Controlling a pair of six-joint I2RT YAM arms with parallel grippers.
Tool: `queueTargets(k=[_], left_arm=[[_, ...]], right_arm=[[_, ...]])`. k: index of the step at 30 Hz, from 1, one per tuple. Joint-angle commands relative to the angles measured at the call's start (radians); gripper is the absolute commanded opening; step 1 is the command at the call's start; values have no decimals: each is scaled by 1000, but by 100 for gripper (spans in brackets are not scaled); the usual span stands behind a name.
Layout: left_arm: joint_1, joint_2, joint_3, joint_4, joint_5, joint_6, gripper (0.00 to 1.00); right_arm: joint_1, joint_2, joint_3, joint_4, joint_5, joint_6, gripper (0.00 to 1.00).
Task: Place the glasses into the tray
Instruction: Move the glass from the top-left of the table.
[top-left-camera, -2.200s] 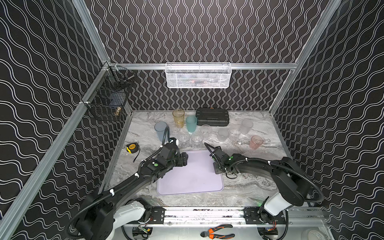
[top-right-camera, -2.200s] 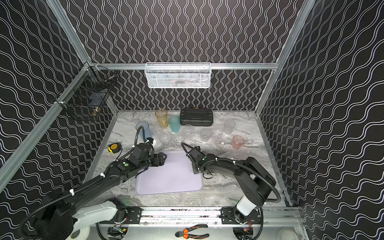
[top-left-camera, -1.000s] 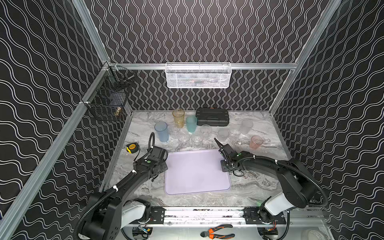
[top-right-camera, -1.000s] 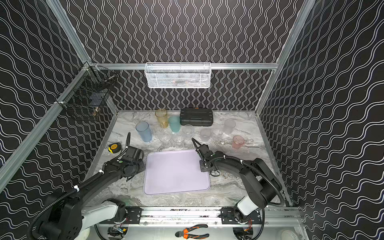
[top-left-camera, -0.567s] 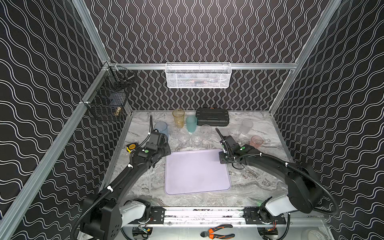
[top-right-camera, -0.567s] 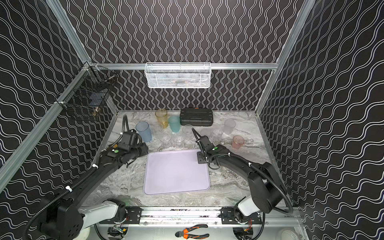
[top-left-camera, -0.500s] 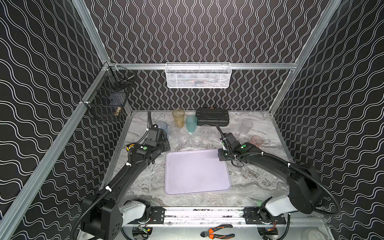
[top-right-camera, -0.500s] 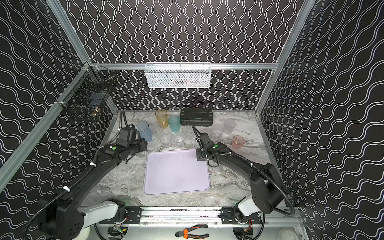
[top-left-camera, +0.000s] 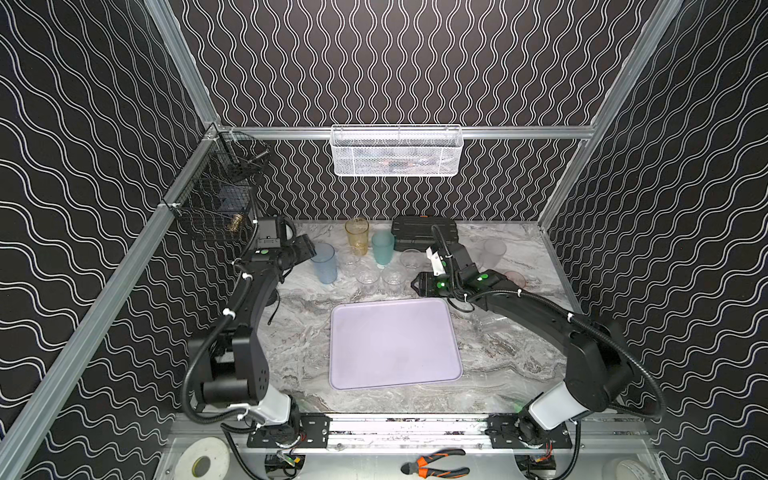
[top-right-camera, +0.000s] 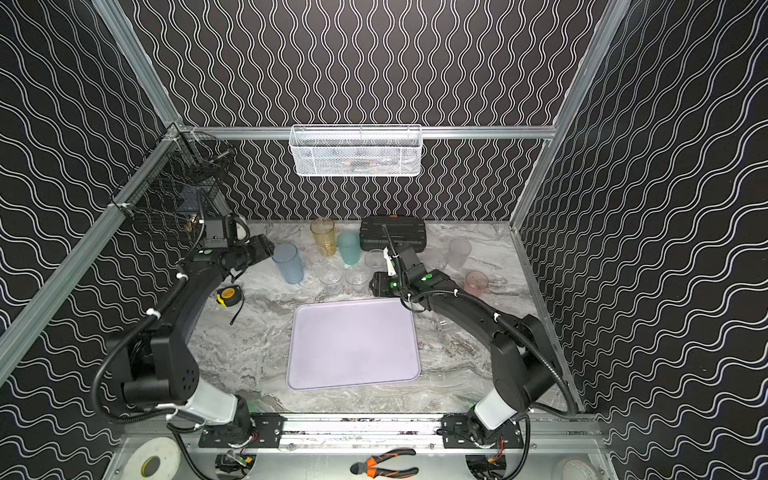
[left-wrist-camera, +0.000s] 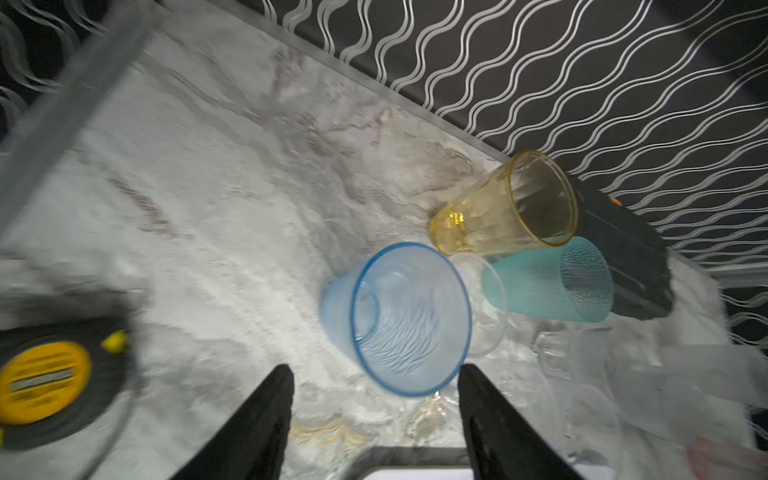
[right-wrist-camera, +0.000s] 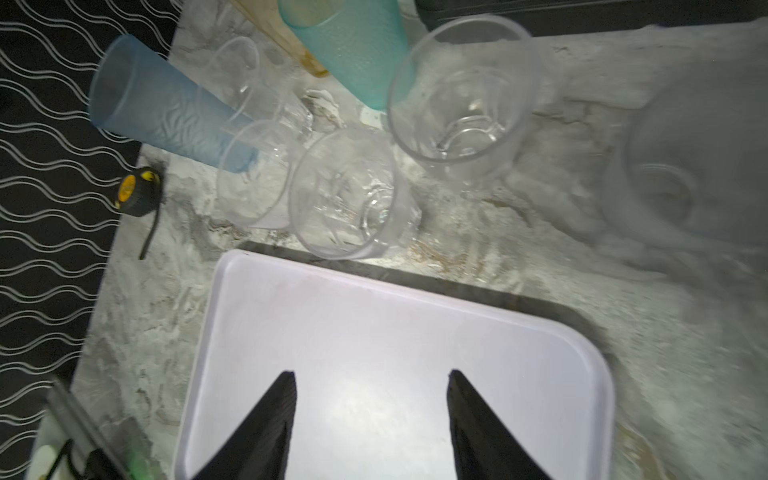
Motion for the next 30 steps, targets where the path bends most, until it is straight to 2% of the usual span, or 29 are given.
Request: queueTargets(k=[1, 7, 10, 20, 23, 27, 30], left_arm=[[8, 71, 59, 36, 17, 34, 66], [9, 207, 170, -12, -38, 91, 59], [5, 265, 204, -34, -50, 116, 52], [-44, 328, 211, -53, -83, 160, 43], [-45, 312, 216, -66, -94, 161, 43], [-45, 241, 221, -78, -128, 153, 48], [-46, 181, 210, -97, -102, 154, 52]], right_arm=[[1, 12, -3, 58, -81, 50, 59], [9, 16, -26, 58, -78, 46, 59], [14, 12, -37, 60, -68, 44, 59], [22, 23, -51, 65, -67, 46, 59], [24, 28, -48, 59, -71, 40, 58], [26, 28, -54, 59, -64, 35, 58], [26, 29, -57, 59, -66, 33, 58]])
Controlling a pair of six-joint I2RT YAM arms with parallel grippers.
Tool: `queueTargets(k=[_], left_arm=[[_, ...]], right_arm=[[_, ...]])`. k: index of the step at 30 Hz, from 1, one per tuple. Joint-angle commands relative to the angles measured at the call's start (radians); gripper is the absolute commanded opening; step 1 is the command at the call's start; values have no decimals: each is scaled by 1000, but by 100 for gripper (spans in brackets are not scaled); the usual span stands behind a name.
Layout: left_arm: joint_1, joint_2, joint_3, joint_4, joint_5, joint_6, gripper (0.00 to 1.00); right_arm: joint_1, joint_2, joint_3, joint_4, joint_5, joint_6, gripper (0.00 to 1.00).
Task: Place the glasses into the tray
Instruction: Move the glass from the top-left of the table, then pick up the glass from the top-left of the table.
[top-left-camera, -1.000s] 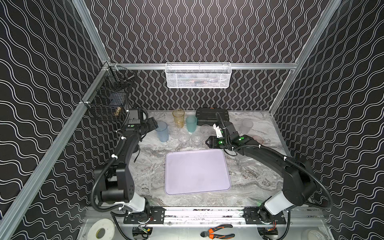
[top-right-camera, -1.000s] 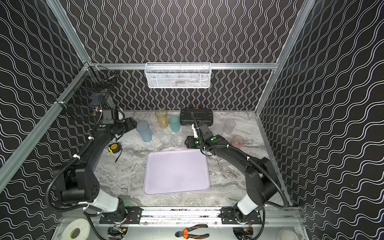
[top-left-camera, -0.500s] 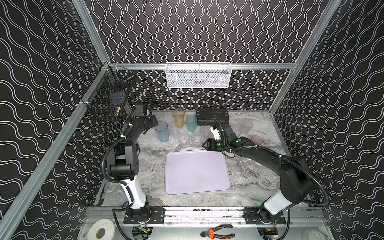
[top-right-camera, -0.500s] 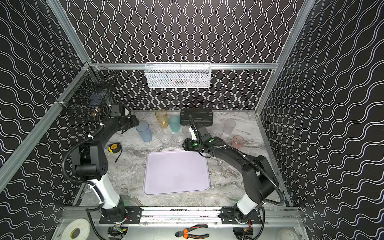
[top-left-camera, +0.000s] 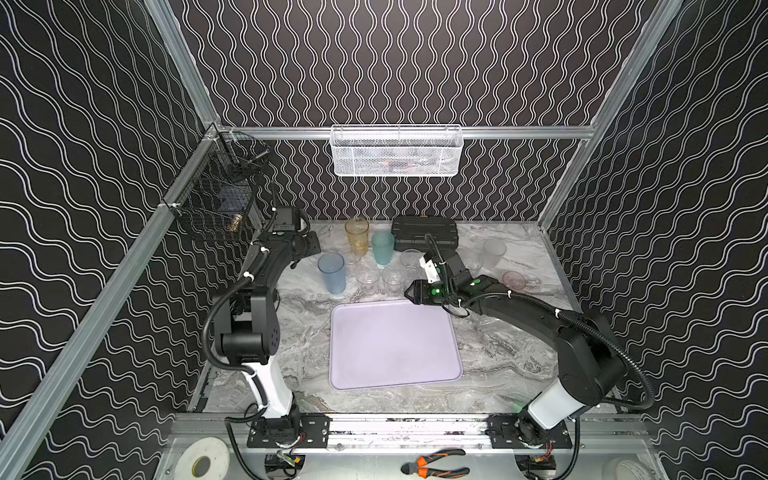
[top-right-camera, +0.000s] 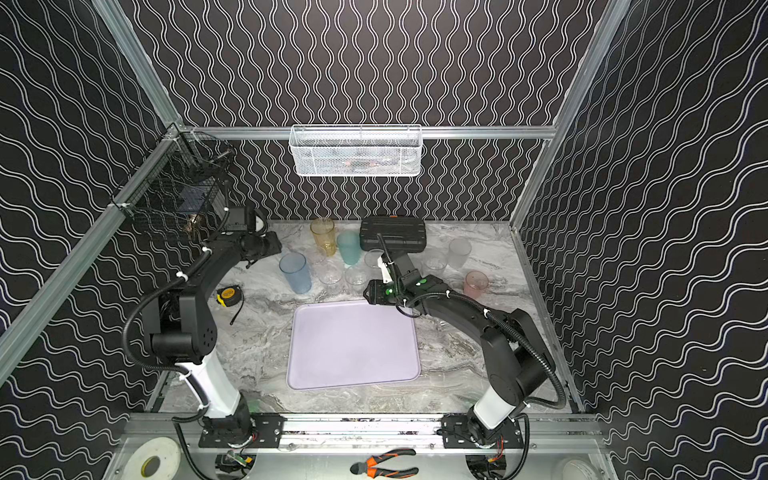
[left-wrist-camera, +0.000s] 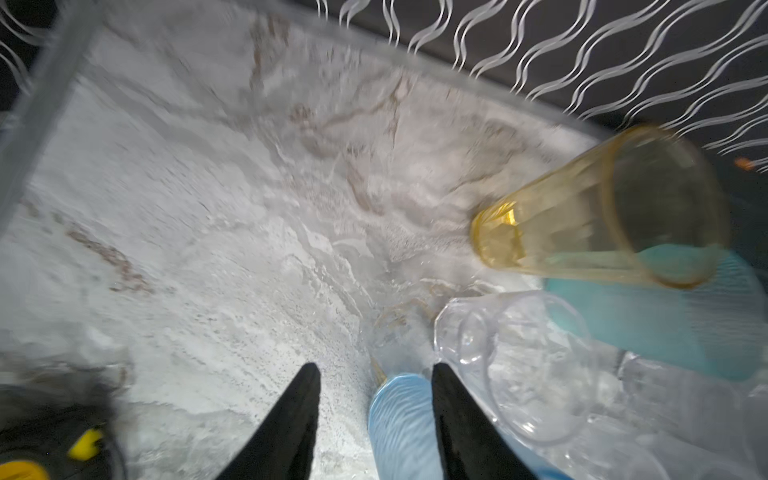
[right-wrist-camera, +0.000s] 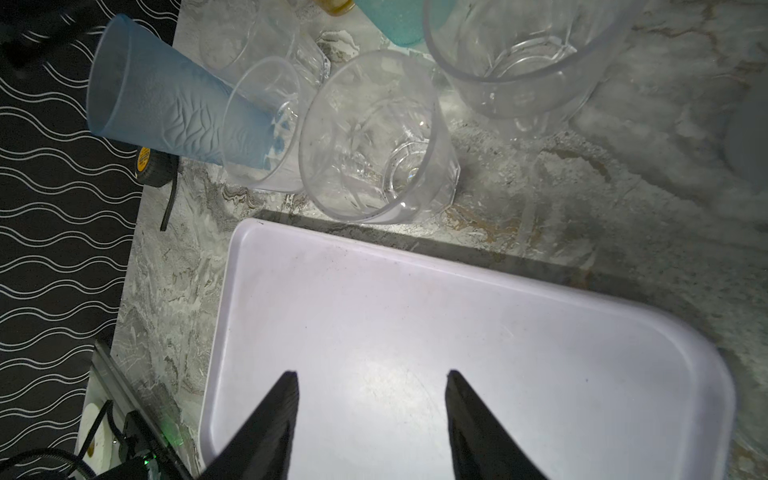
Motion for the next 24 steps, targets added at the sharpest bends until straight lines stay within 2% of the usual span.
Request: queueTargets(k=[1, 7, 15, 20, 24], left_arm=[[-2, -58, -14, -29, 19, 19, 52], [-16, -171, -173, -32, 35, 24, 56], [-65, -99, -152, -29, 45, 33, 55], [-87, -66, -157, -35, 17, 43, 50], [-89, -60, -175, -33, -22, 53, 39]], right_arm=[[2, 4, -4, 19, 2, -8, 58], [2, 16, 3, 19, 2, -14, 58], [25, 44, 25, 6, -13, -21, 58], [31, 41, 15, 2, 2, -25, 58], [33, 51, 19, 2, -1, -25, 58]])
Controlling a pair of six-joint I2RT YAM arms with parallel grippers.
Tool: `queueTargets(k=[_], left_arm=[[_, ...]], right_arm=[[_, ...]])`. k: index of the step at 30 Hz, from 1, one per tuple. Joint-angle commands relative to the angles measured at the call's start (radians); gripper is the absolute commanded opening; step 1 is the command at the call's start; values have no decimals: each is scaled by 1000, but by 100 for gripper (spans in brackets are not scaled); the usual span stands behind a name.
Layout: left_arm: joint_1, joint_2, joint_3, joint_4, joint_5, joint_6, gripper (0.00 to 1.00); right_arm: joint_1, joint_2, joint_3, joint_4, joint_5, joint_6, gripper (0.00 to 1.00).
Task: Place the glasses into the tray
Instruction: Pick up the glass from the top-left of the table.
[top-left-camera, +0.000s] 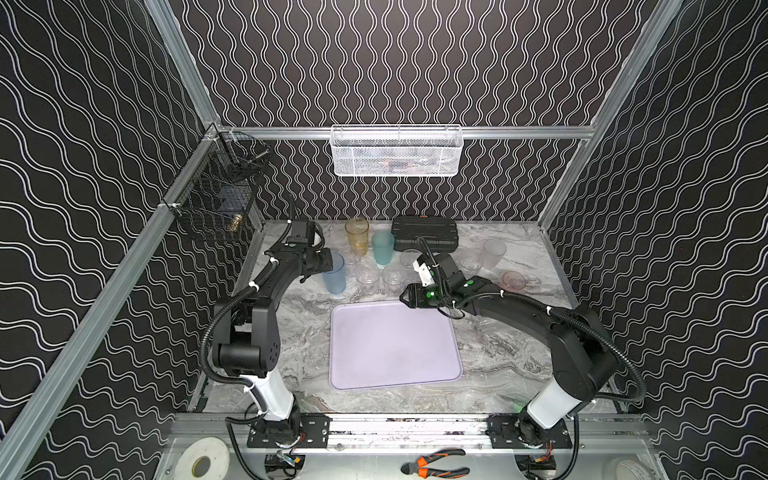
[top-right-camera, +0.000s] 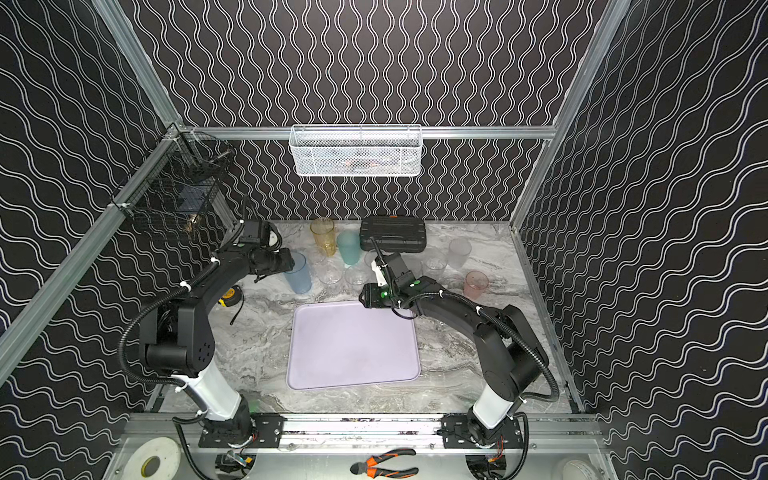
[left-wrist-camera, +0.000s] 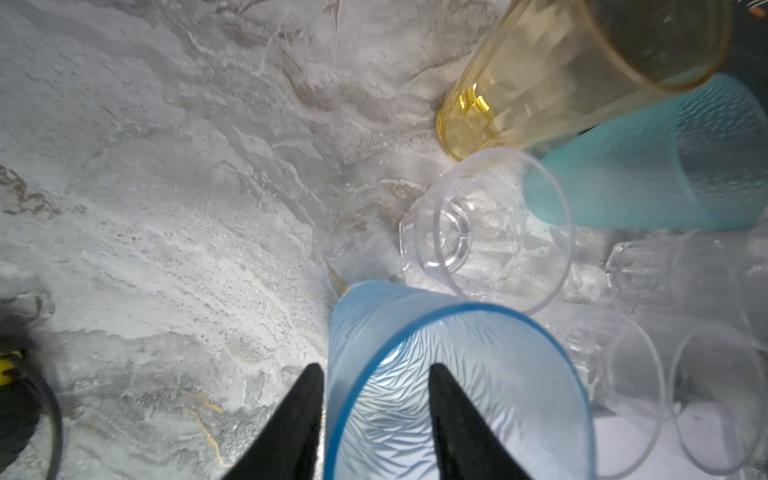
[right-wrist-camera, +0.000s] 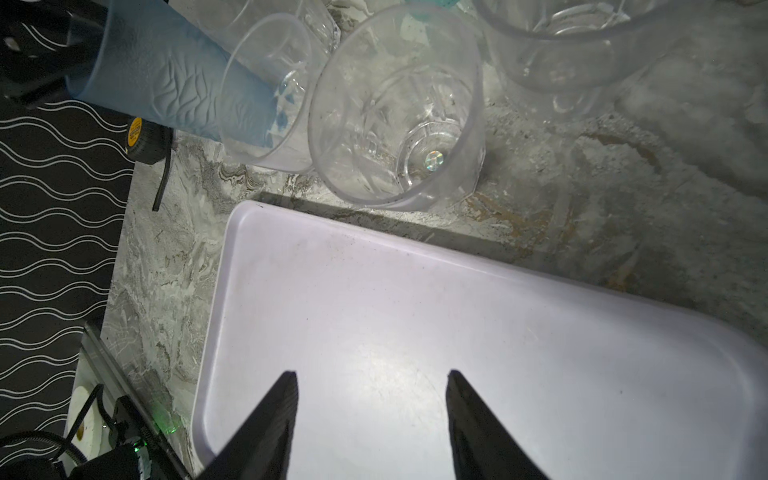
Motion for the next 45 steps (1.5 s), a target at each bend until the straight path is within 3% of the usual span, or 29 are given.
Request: queueTargets(k=[1, 3, 10, 17, 31, 39, 45], left_arm=[[1, 6, -6, 4, -43, 27, 34], [2, 8, -4, 0, -52, 28, 27], [2, 5, -11, -7, -88, 40, 23], [2, -27, 27, -47, -122, 40, 0], [1, -178, 164, -223, -87, 67, 0], [-195, -230, 120, -479, -211, 55, 0], [-268, -261, 70, -585, -245, 17, 0]], right_arm=[[3, 13, 6, 2, 2, -6, 58], [3, 21, 14, 1, -2, -7, 58], [5, 32, 29, -6, 10, -13, 58], [5, 35, 34, -11, 12, -13, 58], [6, 36, 33, -16, 22, -9, 58], [11, 48, 41, -22, 14, -19, 58], [57, 79, 45, -20, 15, -18, 58]])
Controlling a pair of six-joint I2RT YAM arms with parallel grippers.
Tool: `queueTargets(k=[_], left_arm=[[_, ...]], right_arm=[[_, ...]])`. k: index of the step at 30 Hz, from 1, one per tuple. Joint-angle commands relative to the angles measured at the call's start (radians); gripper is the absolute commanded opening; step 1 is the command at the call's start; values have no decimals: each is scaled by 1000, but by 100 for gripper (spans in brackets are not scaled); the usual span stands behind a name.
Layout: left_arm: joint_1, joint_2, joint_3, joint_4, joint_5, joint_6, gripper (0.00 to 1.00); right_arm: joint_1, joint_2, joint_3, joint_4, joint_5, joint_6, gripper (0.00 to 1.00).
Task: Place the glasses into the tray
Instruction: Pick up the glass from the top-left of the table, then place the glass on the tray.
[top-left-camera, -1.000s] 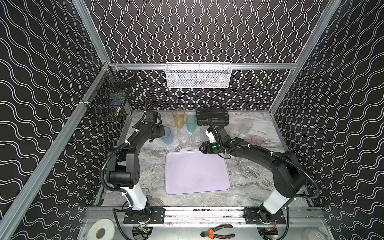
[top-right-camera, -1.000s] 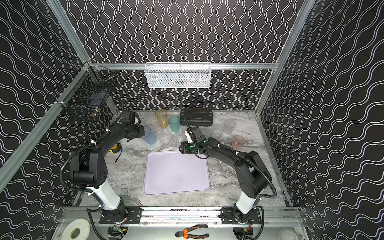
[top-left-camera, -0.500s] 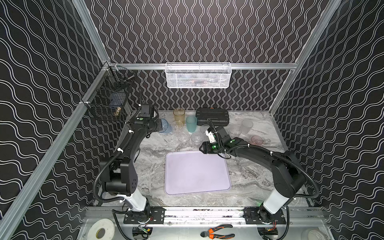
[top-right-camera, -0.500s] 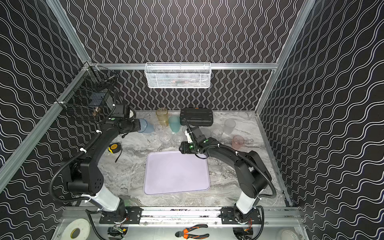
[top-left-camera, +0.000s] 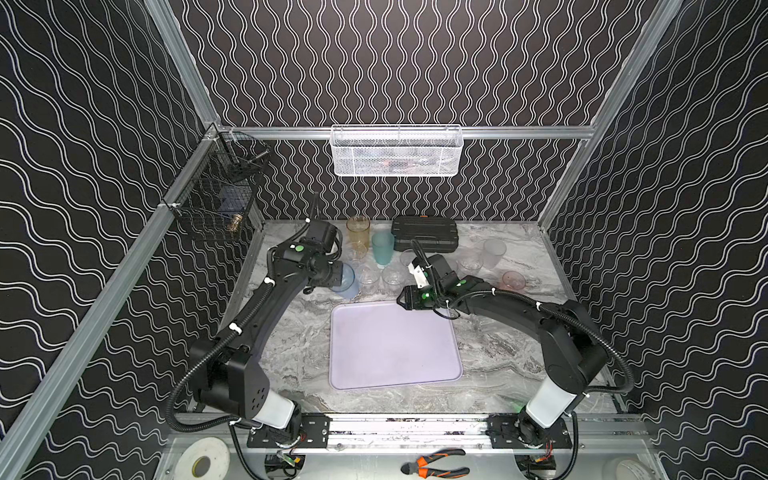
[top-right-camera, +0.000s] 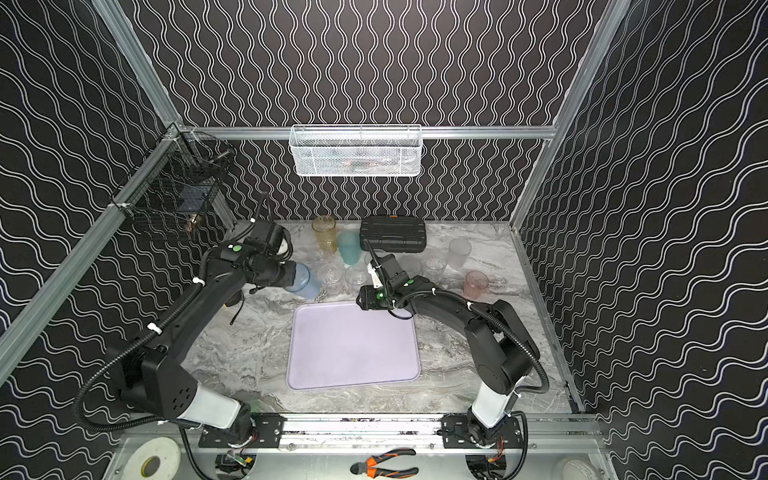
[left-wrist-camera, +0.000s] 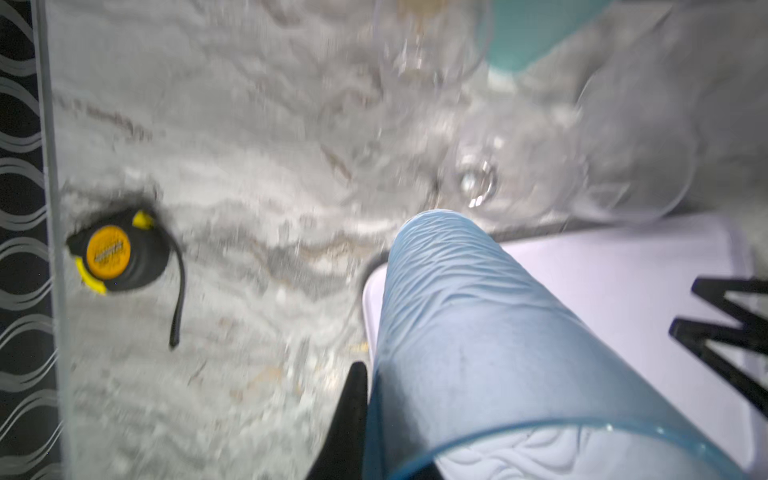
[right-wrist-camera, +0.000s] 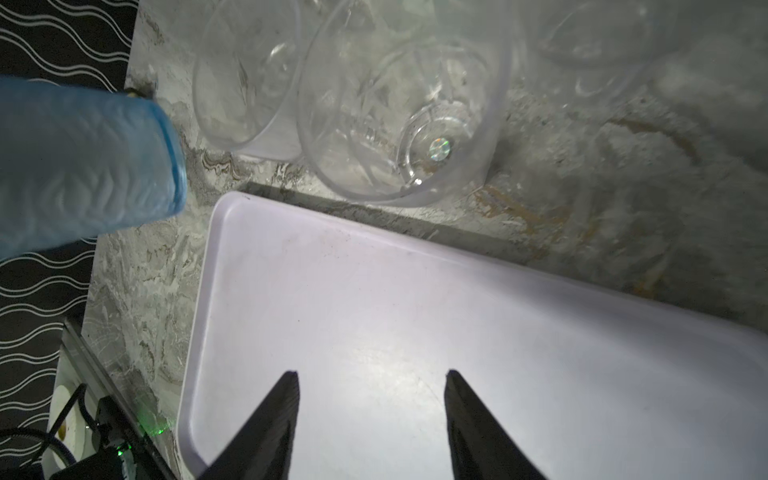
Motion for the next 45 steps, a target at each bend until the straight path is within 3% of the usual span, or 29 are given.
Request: queueTargets(k=[1, 10, 29, 36, 41, 45], left_arm=[[-30, -6, -11, -94, -34, -32, 0], [-64, 26, -113, -67, -23, -21, 0], [-62, 122, -104, -15, -105, -5, 0], [-56, 136, -98, -8, -110, -3, 15], [-52, 121, -78, -7, -117, -6, 37], [-42, 107, -51, -6, -112, -6, 41]], right_arm=[[30, 21, 17, -8, 6, -12, 58], [76, 39, 25, -12, 27, -19, 58], [77, 30, -5, -18, 49, -33, 58], [77, 32, -8, -18, 50, -36, 58], [77, 35, -6, -22, 53, -41, 58], [76, 36, -1, -25, 57, -47, 58]])
